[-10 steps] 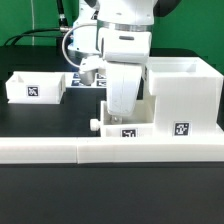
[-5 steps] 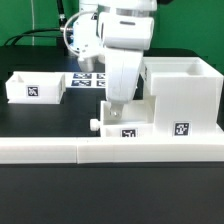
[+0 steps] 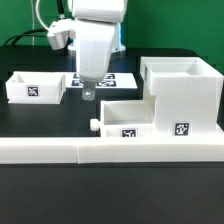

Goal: Assemble drawer

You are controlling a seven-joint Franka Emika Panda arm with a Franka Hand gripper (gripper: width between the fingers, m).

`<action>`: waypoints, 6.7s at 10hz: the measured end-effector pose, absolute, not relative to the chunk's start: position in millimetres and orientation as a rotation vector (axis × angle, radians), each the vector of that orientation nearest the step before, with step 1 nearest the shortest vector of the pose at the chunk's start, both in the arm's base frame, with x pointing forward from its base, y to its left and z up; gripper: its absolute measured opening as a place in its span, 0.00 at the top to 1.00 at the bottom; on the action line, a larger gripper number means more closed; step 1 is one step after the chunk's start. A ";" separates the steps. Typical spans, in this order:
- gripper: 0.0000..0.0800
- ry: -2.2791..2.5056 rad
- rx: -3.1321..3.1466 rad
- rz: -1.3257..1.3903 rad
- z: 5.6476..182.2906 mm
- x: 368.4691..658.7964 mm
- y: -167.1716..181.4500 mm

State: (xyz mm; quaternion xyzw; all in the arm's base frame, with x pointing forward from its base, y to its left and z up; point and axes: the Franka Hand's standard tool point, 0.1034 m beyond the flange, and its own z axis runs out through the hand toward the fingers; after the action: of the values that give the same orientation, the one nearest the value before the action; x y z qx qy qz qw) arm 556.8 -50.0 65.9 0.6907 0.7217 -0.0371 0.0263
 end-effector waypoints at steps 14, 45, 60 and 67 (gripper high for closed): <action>0.19 2.343 2.338 0.079 17.0 551.6 -37.0; 0.19 2.034 2.513 0.008 7.5 572.0 -17.2; 0.19 2.193 2.387 -0.167 9.4 585.2 -10.8; 0.19 2.136 2.398 -0.175 8.9 585.1 -12.7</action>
Offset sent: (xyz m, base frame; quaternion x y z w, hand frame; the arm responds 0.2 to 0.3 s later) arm -0.0006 0.0004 -0.0318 -0.0055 0.2003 -0.0800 0.9764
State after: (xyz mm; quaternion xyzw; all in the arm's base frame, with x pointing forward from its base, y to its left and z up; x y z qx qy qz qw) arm 585.1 -12.7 8.9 0.7450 0.6638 -0.0543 -0.0372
